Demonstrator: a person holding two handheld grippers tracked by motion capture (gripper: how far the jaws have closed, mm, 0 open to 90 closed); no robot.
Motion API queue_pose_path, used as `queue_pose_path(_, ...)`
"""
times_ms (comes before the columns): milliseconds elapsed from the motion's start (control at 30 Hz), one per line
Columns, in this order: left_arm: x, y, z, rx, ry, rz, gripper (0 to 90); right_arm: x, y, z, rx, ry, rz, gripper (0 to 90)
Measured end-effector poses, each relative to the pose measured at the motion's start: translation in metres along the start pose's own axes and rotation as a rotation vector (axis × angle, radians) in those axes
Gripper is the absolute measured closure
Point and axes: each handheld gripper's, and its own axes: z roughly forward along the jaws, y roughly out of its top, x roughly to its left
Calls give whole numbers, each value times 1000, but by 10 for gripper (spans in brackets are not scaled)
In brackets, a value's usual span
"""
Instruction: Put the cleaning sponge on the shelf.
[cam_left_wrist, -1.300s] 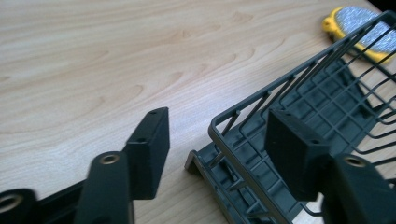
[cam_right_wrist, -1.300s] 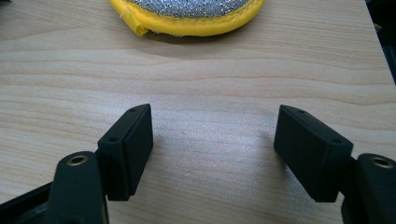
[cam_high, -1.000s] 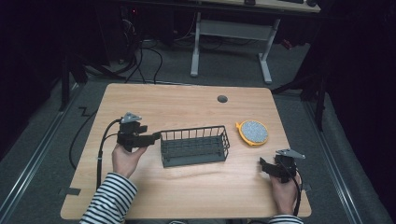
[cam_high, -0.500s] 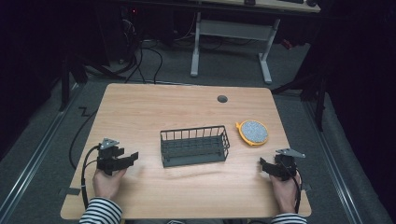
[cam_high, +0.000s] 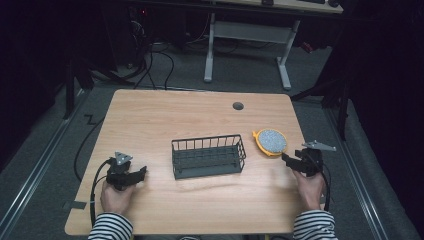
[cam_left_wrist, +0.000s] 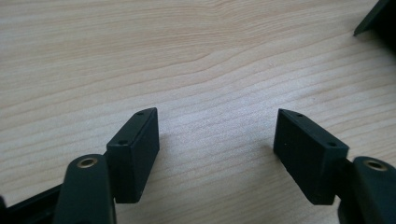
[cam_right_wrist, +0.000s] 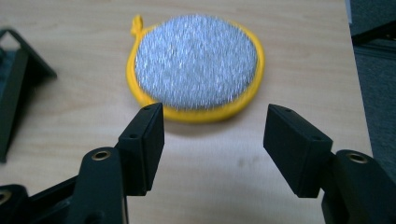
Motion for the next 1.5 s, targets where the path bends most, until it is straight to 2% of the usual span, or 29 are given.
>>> queue_pose_path(33,-1,0,-1,1,4,-4,301,-5,8,9,5,7,16,386)
queue_pose_path(133,-1,-1,-1,0,8,-6,298,-9,15,18,14,5,26,378)
queue_pose_path(167,-1,-1,-1,0,8,-6,298,-15,22,29,22,-1,52,378)
queue_pose_path(267,-1,-1,-1,-1,7,-7,298,-19,28,35,20,-8,78,382)
queue_pose_path(300,-1,-1,-1,1,6,-7,299,-23,34,40,13,-2,105,386)
queue_pose_path(400,-1,-1,-1,1,6,-7,300,-23,39,44,20,-10,102,390)
queue_pose_path(433,-1,-1,-1,1,6,-8,300,-23,44,50,45,-20,92,392)
queue_pose_path(467,-1,-1,-1,1,6,-7,300,-24,46,52,47,-21,92,397)
queue_pose_path(533,-1,0,-1,1,6,-7,300,-25,47,54,42,-20,98,401)
queue_pose_path(600,-1,-1,-1,1,6,-7,300,-30,44,62,62,-16,134,404)
queue_pose_path(733,-1,-1,-1,1,7,-7,300,-34,39,69,93,-4,143,412)
queue_pose_path(767,-1,-1,-1,0,8,-8,300,-36,38,71,92,23,159,452)
queue_pose_path(800,-1,-1,-1,0,8,-8,300,-36,38,71,92,23,159,452)
queue_pose_path(900,-1,-1,-1,-1,9,-10,300,-36,36,75,106,58,152,558)
queue_pose_path(1067,-2,0,0,0,11,-10,300,-36,36,77,130,68,152,619)
queue_pose_path(1100,-2,0,0,0,11,-10,300,-34,36,77,141,61,136,671)
queue_pose_path(1200,-1,0,0,-1,11,-11,300,-32,37,77,145,58,122,720)
queue_pose_path(1233,-1,0,-1,1,9,-11,300,-30,38,76,155,49,107,761)
queue_pose_path(1367,-1,0,-1,1,9,-11,300,-24,40,75,157,24,87,796)
queue_pose_path(1500,-1,0,-1,1,8,-11,299,-23,41,73,143,22,81,805)
